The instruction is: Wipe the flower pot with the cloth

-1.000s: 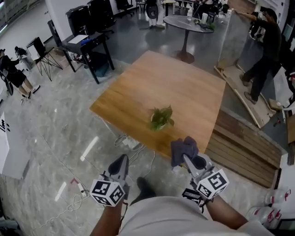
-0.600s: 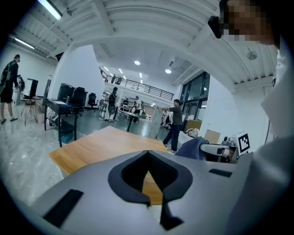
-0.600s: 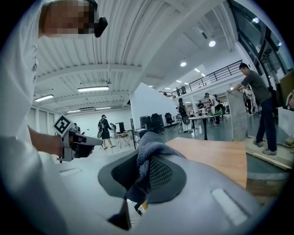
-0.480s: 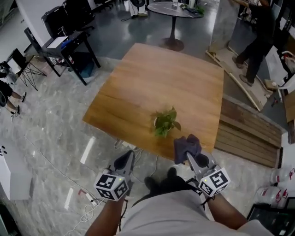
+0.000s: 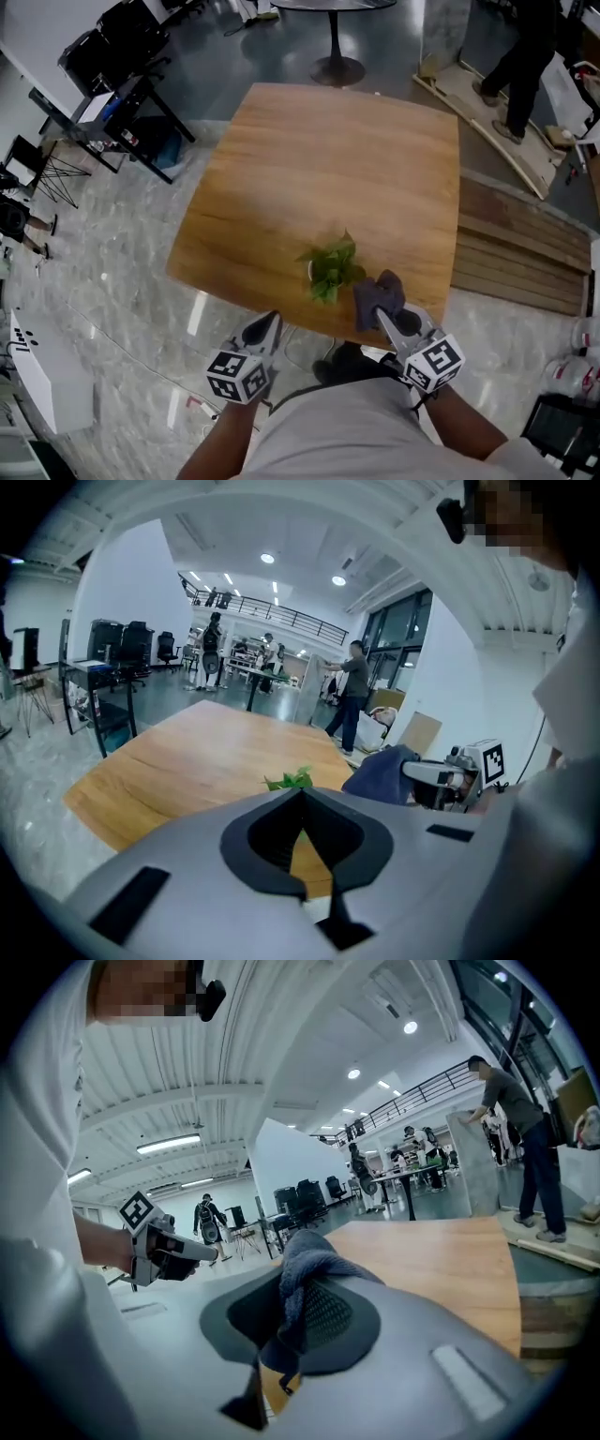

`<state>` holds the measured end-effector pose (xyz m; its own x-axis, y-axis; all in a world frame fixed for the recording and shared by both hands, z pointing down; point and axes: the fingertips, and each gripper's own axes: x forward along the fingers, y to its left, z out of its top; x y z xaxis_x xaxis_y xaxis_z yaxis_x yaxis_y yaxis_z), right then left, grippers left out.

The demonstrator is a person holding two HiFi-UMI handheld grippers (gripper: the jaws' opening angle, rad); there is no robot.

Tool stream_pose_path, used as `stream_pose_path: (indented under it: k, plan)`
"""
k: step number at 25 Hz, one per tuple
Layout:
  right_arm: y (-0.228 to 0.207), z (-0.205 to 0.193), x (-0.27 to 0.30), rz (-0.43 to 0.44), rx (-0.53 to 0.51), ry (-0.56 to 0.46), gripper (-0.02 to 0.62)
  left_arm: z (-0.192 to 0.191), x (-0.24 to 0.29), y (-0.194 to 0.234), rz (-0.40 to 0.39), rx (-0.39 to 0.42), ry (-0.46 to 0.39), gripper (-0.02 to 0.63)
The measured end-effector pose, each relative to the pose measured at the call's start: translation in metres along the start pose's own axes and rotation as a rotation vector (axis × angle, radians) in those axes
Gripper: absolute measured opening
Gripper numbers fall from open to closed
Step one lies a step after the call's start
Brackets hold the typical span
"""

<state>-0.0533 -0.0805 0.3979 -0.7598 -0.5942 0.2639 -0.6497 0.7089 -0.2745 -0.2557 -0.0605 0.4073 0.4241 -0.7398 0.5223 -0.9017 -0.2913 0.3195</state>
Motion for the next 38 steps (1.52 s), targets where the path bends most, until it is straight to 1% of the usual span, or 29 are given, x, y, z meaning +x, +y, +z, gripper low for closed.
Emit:
stream_pose_path:
  k: [3, 6, 9, 13, 15, 16, 17, 18, 21, 25, 28, 30, 32, 33, 35, 38]
  plan:
    - [-0.025, -0.009, 0.017, 0.055, 0.017, 0.035, 0.032, 0.007, 0.034, 0.004, 0.021, 0.021, 0.039, 0.006]
    - [-0.042, -0.021, 0.023, 0.096, 0.001, 0.072, 0.032, 0.006, 0.063, 0.004, 0.037, 0.055, 0.077, 0.008]
    - [-0.058, -0.033, 0.027, 0.110, -0.004, 0.102, 0.032, -0.002, 0.093, 0.008, 0.037, 0.045, 0.125, 0.008]
    - [-0.076, -0.042, 0.030, 0.098, 0.028, 0.120, 0.032, -0.019, 0.134, 0.016, 0.029, 0.058, 0.205, 0.008]
    - [-0.084, -0.048, 0.031, 0.085, 0.046, 0.130, 0.032, -0.029, 0.155, 0.023, 0.024, 0.048, 0.245, 0.009]
    - [-0.088, -0.051, 0.030, 0.078, 0.053, 0.136, 0.032, -0.033, 0.165, 0.027, 0.022, 0.042, 0.266, 0.018]
    - [-0.091, -0.054, 0.030, 0.068, 0.062, 0.141, 0.032, -0.038, 0.174, 0.031, 0.021, 0.035, 0.288, 0.049]
    - [-0.094, -0.057, 0.029, 0.059, 0.073, 0.144, 0.032, -0.042, 0.182, 0.035, 0.021, 0.028, 0.311, 0.062]
    - [-0.103, -0.070, 0.028, 0.041, 0.097, 0.159, 0.032, -0.057, 0.206, 0.050, 0.036, 0.014, 0.372, 0.075]
    - [-0.115, -0.093, 0.027, 0.037, 0.119, 0.194, 0.032, -0.075, 0.232, 0.060, 0.053, -0.015, 0.408, 0.086]
    - [-0.118, -0.104, 0.030, 0.051, 0.131, 0.211, 0.032, -0.086, 0.243, 0.064, 0.046, -0.054, 0.427, 0.086]
    - [-0.117, -0.106, 0.035, 0.074, 0.128, 0.218, 0.032, -0.089, 0.247, 0.066, 0.045, -0.075, 0.427, 0.084]
    - [-0.115, -0.107, 0.043, 0.107, 0.119, 0.221, 0.032, -0.091, 0.250, 0.071, 0.054, -0.092, 0.416, 0.029]
    - [-0.114, -0.107, 0.048, 0.129, 0.111, 0.223, 0.032, -0.092, 0.250, 0.075, 0.059, -0.103, 0.409, 0.021]
    - [-0.107, -0.110, 0.060, 0.188, 0.086, 0.236, 0.033, -0.096, 0.249, 0.083, 0.070, -0.144, 0.394, 0.017]
    - [-0.089, -0.125, 0.084, 0.310, 0.040, 0.296, 0.032, -0.104, 0.247, 0.099, 0.080, -0.227, 0.373, 0.017]
